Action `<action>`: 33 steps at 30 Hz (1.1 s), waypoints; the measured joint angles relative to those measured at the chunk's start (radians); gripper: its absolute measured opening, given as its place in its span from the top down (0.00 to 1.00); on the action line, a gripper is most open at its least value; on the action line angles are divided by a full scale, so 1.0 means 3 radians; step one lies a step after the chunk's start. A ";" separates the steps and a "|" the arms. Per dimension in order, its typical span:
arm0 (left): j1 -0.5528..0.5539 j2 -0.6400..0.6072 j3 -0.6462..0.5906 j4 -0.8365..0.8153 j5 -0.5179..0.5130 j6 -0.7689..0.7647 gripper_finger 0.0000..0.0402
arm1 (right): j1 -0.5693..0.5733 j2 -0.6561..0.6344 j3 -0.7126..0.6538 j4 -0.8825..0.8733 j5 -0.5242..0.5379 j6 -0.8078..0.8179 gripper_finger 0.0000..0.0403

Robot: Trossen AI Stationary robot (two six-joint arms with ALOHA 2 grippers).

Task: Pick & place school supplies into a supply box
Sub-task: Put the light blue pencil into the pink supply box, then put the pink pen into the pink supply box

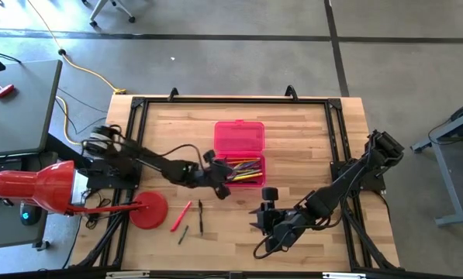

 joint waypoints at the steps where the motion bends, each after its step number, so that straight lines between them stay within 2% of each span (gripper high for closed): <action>1: 0.0051 0.0063 0.0000 0.0008 0.0030 0.0002 0.92 | 0.0000 0.0000 0.0000 0.0003 -0.0018 0.0000 0.69; 8: 0.0371 0.0488 0.0212 0.0436 0.0443 0.0095 0.91 | -0.0001 0.0000 0.0001 0.0018 -0.0288 -0.0006 0.69; 14: 0.0520 0.0683 0.0465 0.0439 0.0809 0.0225 0.84 | -0.0010 0.0000 0.0003 0.0066 -0.0596 0.0005 0.69; 19: 0.0584 0.0707 0.0565 0.0443 0.0844 0.0234 0.79 | -0.0010 0.0000 0.0004 0.0140 -0.0780 -0.0004 0.69; 33: 0.0598 0.0606 0.0580 0.0338 0.0952 0.0284 0.74 | -0.0010 0.0000 0.0004 0.0265 -0.0771 -0.0004 0.69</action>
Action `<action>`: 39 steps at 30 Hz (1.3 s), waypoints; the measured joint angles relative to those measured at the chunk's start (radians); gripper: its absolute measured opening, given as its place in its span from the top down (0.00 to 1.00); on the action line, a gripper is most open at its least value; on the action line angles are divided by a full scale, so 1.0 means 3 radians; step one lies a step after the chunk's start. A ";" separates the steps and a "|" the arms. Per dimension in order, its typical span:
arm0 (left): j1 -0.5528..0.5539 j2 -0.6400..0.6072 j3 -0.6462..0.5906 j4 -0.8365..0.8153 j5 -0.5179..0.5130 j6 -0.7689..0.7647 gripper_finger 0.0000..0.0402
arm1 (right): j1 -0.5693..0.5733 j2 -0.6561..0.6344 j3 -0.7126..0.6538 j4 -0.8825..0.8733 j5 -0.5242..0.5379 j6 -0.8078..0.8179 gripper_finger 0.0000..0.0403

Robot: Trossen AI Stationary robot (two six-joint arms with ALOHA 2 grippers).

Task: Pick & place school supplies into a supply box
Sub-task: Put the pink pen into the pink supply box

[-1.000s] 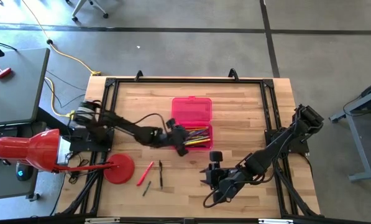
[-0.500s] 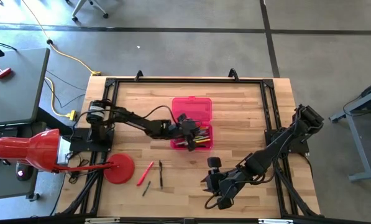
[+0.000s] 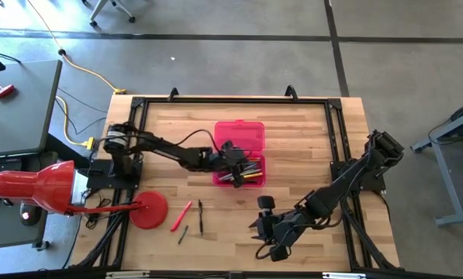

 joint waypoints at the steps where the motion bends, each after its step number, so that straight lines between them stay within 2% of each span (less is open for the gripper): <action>1: 0.0000 -0.0047 0.0000 -0.0041 0.0034 0.0000 0.74 | 0.0000 0.0000 0.0000 0.0001 -0.0002 0.0000 0.69; 4: 0.0000 -0.0224 -0.0001 -0.0216 0.0125 0.0025 0.74 | 0.0000 0.0000 0.0000 0.0001 -0.0009 0.0000 0.69; 11: -0.0001 -0.0814 0.0001 -0.0726 0.0088 0.0079 0.74 | 0.0000 0.0000 0.0000 0.0031 -0.0009 0.0000 0.69; 15: -0.0008 -0.1042 0.0001 -0.0843 0.0089 -0.0004 0.74 | 0.0000 0.0000 0.0000 0.0051 -0.0008 -0.0001 0.69; 28: -0.0001 -0.1091 0.0000 -0.1047 0.0113 -0.0011 0.74 | 0.0000 0.0000 0.0000 0.0110 -0.0001 -0.0001 0.69; 34: -0.0003 -0.1224 -0.0001 -0.1408 0.0219 -0.0010 0.74 | 0.0000 0.0000 0.0000 0.0123 0.0000 -0.0001 0.69; 39: -0.0033 -0.1506 -0.0001 -0.1880 0.0216 -0.0095 0.74 | 0.0000 0.0000 0.0000 0.0125 0.0000 -0.0001 0.69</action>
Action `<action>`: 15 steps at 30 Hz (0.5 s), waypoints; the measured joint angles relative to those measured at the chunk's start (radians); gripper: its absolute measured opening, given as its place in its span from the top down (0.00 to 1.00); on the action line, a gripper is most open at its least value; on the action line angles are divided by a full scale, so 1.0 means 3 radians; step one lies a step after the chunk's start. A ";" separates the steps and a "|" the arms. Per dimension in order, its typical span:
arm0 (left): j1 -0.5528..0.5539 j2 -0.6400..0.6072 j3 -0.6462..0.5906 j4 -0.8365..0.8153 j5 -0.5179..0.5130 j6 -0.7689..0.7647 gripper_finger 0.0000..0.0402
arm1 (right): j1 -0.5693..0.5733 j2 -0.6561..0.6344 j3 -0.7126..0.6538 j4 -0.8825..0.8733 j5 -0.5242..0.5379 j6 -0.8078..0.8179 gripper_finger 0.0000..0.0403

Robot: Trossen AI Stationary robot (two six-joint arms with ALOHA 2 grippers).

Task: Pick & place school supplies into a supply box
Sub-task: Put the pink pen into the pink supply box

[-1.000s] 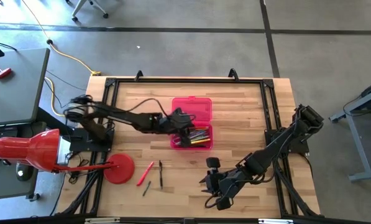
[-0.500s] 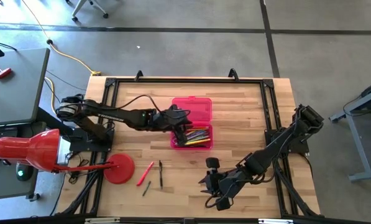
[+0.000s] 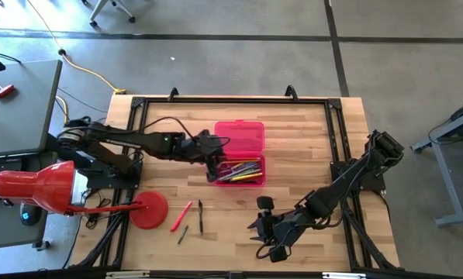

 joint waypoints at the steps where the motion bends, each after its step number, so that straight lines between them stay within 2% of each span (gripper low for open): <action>1: -0.0029 -0.0046 0.0002 -0.0053 -0.0012 -0.0047 0.74 | 0.0000 0.0000 0.0000 0.0001 0.0000 0.0000 0.69; 6: -0.0284 -0.0285 0.0004 -0.0490 -0.0020 -0.0333 0.74 | 0.0000 0.0000 0.0000 0.0012 0.0001 0.0000 0.69; 9: -0.0529 -0.0384 0.0002 -0.0836 -0.0069 -0.0724 0.74 | 0.0000 0.0000 0.0000 0.0032 0.0003 0.0000 0.69; 11: -0.0748 -0.0425 0.0002 -0.1151 -0.0185 -0.1058 0.74 | 0.0000 0.0000 0.0000 0.0049 0.0002 0.0000 0.69; 15: -0.1278 -0.0433 -0.0019 -0.1734 -0.0682 -0.1875 0.74 | 0.0000 0.0000 0.0000 0.0075 0.0002 0.0000 0.69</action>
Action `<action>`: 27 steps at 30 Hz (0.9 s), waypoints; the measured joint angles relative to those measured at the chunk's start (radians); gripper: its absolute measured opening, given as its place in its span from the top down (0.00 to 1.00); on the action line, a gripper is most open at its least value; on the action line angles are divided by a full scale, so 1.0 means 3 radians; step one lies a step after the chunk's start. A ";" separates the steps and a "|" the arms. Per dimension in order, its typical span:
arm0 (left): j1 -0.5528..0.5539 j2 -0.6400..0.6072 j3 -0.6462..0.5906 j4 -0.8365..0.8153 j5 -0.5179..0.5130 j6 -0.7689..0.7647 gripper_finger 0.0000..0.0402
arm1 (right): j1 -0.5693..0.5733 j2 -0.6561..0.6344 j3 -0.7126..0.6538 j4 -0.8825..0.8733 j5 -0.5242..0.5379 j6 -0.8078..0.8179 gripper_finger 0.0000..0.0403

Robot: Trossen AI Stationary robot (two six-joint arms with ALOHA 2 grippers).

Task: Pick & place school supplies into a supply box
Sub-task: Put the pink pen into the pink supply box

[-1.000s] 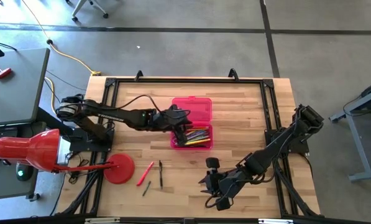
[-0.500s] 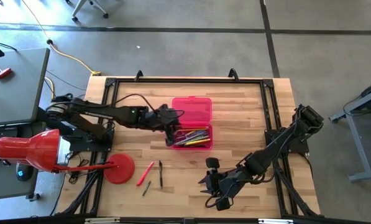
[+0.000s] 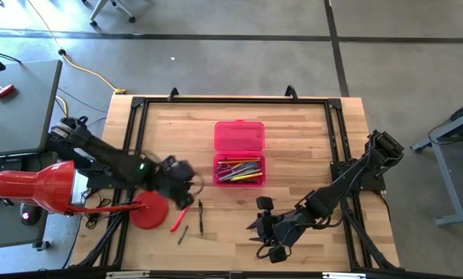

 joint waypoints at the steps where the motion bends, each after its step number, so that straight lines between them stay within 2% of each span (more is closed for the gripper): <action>1: -0.0143 0.0001 -0.0034 -0.0112 -0.0146 -0.0228 0.74 | 0.0000 0.0000 0.0000 0.0005 0.0000 0.0000 0.69; 6: -0.0839 0.0051 -0.0428 0.0073 -0.0763 -0.1236 0.74 | 0.0000 0.0000 0.0000 0.0000 -0.0008 0.0000 0.69; 10: -0.1159 0.0200 -0.0797 0.0367 -0.0814 -0.1760 0.74 | 0.0000 0.0000 0.0000 0.0002 -0.0009 0.0000 0.69; 12: -0.1241 0.0305 -0.0955 0.0596 -0.0799 -0.1792 0.74 | 0.0000 0.0000 0.0000 0.0003 -0.0009 0.0000 0.69; 15: -0.1290 0.0492 -0.1099 0.0839 -0.0439 -0.1797 0.74 | 0.0000 0.0000 0.0000 0.0005 -0.0009 0.0000 0.69; 17: -0.1290 0.0618 -0.1108 0.1021 -0.0318 -0.1797 0.74 | 0.0000 0.0000 0.0000 0.0018 -0.0008 0.0000 0.69; 23: -0.1269 0.0836 -0.1046 0.1120 -0.0379 -0.1826 0.74 | 0.0000 0.0000 0.0000 0.0057 -0.0002 0.0000 0.69; 27: -0.1242 0.0835 -0.1049 0.1188 -0.0404 -0.1891 0.74 | -0.0020 0.0000 0.0000 0.0089 0.0000 0.0000 0.69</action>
